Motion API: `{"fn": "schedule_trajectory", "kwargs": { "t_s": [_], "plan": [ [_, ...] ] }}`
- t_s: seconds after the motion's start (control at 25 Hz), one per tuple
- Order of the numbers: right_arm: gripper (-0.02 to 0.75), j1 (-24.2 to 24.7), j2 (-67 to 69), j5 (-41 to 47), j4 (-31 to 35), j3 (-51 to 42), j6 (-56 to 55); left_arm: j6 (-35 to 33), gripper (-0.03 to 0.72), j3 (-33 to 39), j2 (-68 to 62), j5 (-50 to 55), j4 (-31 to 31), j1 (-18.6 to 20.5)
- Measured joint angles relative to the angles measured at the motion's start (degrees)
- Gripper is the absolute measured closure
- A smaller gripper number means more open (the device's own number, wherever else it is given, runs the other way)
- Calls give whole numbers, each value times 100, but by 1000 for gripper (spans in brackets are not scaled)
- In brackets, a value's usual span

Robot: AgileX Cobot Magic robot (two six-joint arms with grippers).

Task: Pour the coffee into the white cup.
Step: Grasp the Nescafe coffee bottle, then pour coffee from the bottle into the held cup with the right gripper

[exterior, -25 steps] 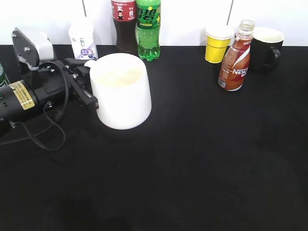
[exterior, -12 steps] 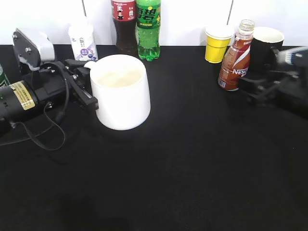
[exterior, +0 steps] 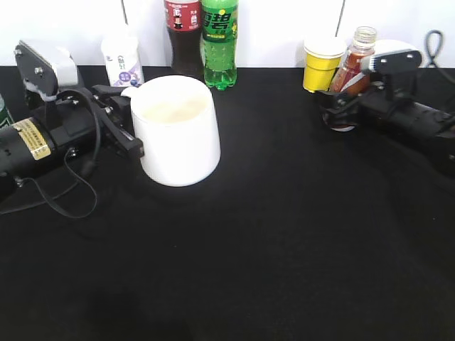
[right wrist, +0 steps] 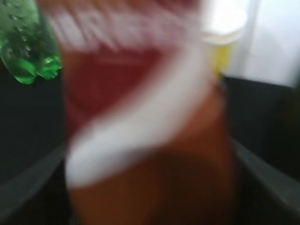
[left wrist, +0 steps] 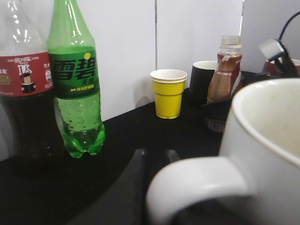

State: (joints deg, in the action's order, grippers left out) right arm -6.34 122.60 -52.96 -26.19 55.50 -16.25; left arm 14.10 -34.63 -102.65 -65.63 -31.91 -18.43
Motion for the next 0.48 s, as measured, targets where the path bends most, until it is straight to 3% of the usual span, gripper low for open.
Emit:
{"fn": "schedule_trajectory", "kwargs": {
  "t_s": [0.12, 0.36, 0.48],
  "plan": [
    [213, -12, 40, -6, 0, 45, 0, 0, 622, 0, 0, 0, 0, 0],
    [217, -12, 45, -30, 0, 45, 5, 0, 622, 0, 0, 0, -2, 0],
    [225, -36, -412, 317, -687, -143, -6, 41, 622, 0, 0, 0, -175, 0]
  ]
}}
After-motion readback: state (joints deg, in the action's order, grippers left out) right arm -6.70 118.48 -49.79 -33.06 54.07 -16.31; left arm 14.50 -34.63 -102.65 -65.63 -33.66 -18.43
